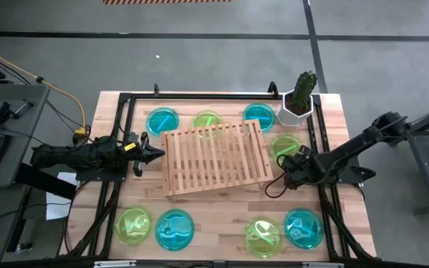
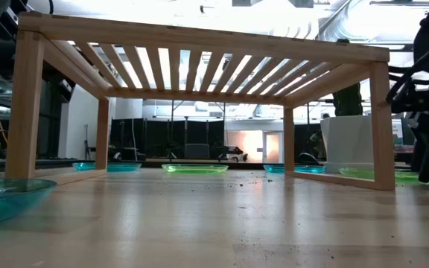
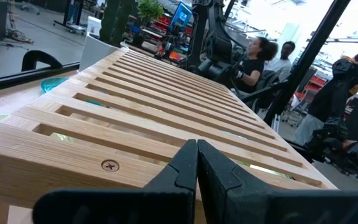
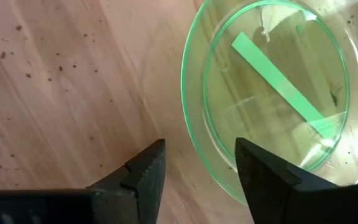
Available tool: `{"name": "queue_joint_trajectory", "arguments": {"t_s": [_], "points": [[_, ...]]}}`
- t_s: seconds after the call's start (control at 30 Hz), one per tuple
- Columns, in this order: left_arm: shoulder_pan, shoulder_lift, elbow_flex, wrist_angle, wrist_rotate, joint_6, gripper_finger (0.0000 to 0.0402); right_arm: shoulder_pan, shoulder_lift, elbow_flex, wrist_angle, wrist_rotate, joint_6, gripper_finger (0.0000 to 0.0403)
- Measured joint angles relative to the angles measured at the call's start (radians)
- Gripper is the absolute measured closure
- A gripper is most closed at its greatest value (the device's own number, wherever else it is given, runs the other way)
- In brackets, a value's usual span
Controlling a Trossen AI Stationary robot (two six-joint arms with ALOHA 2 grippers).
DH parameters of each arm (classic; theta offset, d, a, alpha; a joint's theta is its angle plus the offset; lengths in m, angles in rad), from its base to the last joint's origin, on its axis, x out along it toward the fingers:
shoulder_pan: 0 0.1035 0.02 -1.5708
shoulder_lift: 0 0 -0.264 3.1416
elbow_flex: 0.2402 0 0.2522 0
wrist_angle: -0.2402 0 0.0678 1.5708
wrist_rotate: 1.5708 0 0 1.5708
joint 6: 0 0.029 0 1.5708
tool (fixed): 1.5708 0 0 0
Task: Place and stack plates onto a shelf
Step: Put the green plate on the shelf
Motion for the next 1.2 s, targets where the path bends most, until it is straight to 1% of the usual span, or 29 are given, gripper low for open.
{"name": "queue_joint_trajectory", "arguments": {"t_s": [0.1, 0.17, 0.27, 0.4, 0.43, 0.57, 0.63, 0.77, 1.0, 1.2], "points": [[0.000, 0.000, 0.000, 0.000, 0.000, 0.000, 0.0402, 0.000, 0.025, 0.001, 0.008, 0.003, 0.000, 0.0246], [0.000, 0.000, 0.000, 0.000, 0.000, 0.000, 0.0401, 0.000, 0.039, 0.003, 0.011, 0.004, 0.000, 0.0267], [0.000, 0.000, 0.000, 0.000, 0.000, 0.000, 0.0401, 0.000, 0.050, 0.003, 0.014, 0.004, 0.000, 0.0311], [0.000, 0.000, 0.000, 0.000, 0.000, 0.000, 0.0401, 0.000, 0.050, 0.001, 0.006, 0.007, 0.005, 0.0383], [0.000, 0.000, 0.000, 0.000, 0.000, 0.000, 0.0402, 0.000, 0.051, 0.001, 0.004, 0.008, 0.009, 0.0393], [0.000, 0.000, 0.000, 0.000, 0.000, 0.000, 0.0401, 0.000, 0.051, 0.001, 0.004, 0.005, 0.031, 0.0392], [0.000, 0.000, 0.000, 0.000, 0.000, 0.000, 0.0402, 0.000, 0.051, 0.004, 0.001, 0.003, 0.034, 0.0399], [0.000, 0.000, 0.000, 0.000, 0.000, 0.000, 0.0401, 0.000, 0.051, 0.038, -0.028, 0.007, 0.036, 0.0401], [0.000, 0.000, 0.000, 0.000, 0.000, 0.000, 0.0401, 0.000, 0.049, 0.150, -0.138, 0.055, 0.036, 0.0403], [0.000, 0.000, 0.000, 0.000, 0.000, 0.000, 0.0401, 0.000, 0.048, 0.286, -0.243, 0.108, 0.053, 0.0403]]}}
